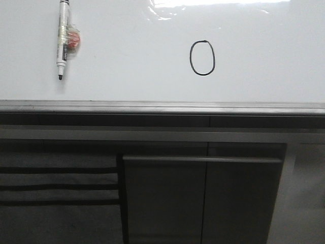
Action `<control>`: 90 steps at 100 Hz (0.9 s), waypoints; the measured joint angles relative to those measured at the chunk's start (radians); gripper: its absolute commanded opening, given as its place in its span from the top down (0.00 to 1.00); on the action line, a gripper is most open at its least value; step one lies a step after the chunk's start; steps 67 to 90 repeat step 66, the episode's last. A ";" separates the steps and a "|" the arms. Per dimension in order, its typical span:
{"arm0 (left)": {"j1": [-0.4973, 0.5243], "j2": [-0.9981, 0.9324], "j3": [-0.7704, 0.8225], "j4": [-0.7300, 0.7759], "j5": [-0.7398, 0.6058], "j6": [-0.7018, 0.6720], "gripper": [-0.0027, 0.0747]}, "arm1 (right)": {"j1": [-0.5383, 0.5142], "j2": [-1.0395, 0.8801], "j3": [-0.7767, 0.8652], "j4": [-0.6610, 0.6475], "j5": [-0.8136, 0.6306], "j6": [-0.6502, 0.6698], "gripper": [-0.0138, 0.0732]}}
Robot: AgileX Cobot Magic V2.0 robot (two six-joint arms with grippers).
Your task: Write number 0 on whiteboard
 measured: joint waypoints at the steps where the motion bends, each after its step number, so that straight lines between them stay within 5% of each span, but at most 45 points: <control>1: 0.000 0.000 0.000 0.000 0.000 0.000 0.99 | -0.002 -0.002 0.003 -0.003 -0.006 0.003 0.93; 90: 0.000 0.000 0.000 0.002 -0.003 0.000 0.99 | -0.017 -0.005 0.021 -0.035 0.091 0.047 0.93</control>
